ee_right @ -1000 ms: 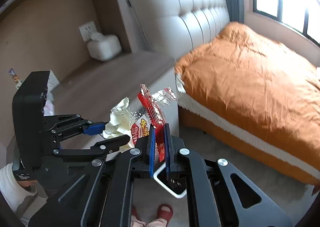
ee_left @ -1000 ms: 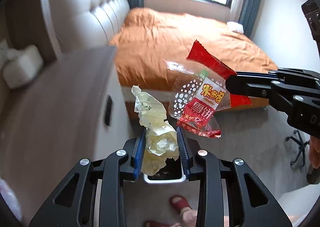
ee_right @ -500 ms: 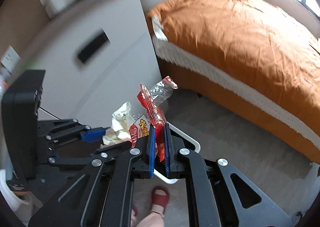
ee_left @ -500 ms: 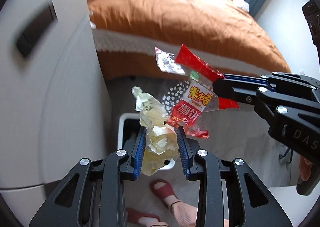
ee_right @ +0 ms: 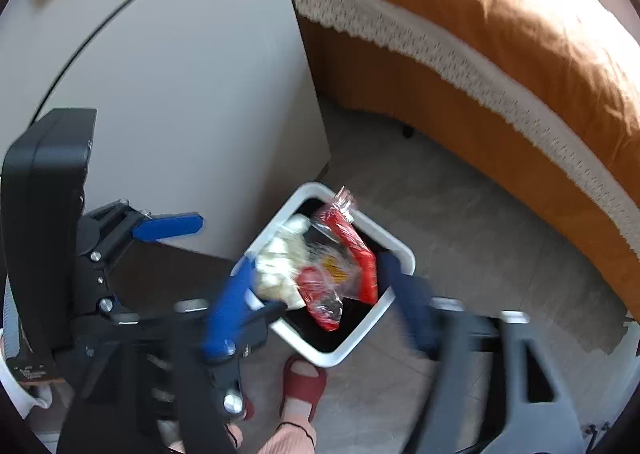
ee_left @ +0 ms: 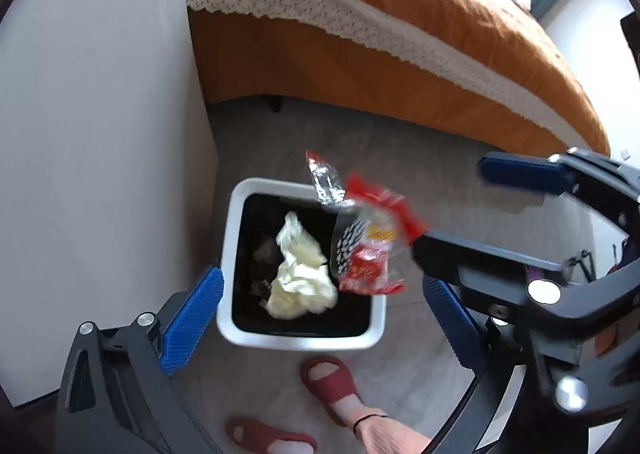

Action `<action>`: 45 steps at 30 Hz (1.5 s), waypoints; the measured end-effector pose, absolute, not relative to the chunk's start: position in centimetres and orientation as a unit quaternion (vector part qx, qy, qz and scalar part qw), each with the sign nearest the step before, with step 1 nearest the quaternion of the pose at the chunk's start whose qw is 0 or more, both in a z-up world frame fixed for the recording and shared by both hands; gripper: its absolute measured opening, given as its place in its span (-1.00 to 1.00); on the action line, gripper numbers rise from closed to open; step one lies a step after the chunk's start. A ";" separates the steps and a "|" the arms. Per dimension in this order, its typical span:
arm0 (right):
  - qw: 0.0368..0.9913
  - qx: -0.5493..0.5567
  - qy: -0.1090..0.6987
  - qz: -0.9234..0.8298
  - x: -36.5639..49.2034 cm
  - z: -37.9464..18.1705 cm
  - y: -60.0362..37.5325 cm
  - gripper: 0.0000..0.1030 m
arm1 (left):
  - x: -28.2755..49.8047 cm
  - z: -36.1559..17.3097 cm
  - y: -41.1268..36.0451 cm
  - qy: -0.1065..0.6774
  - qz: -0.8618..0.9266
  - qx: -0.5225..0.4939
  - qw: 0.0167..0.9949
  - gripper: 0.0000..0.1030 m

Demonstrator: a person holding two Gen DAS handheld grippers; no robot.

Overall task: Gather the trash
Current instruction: 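Carry both items to the white bin and open both tools over it, then move both tools back over the remaining trash on the desk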

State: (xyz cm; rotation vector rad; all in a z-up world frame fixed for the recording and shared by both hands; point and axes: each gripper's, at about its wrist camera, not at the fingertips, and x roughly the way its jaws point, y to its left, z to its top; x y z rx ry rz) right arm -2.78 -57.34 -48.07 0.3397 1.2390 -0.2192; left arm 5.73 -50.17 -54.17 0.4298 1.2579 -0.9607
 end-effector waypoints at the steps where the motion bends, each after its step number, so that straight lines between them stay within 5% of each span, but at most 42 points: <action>1: 0.792 0.158 0.580 -0.103 -2.8 -48.2 -57.5 0.83 | 5.8 -54.4 -50.3 0.563 -0.426 0.194 0.681 0.90; 14: 0.803 0.145 0.564 -0.128 -3.4 -44.1 -57.9 0.92 | 5.4 -49.0 -49.4 0.531 -0.419 0.199 0.709 0.90; 32: 0.899 0.102 0.407 -0.128 -2.9 -23.4 -55.5 0.92 | 4.3 -28.5 -45.6 0.422 -0.391 0.172 0.800 0.90; 45: 0.940 0.047 0.331 -0.073 -2.0 -13.5 -50.4 0.92 | 2.4 -18.0 -38.8 0.397 -0.395 0.051 0.827 0.90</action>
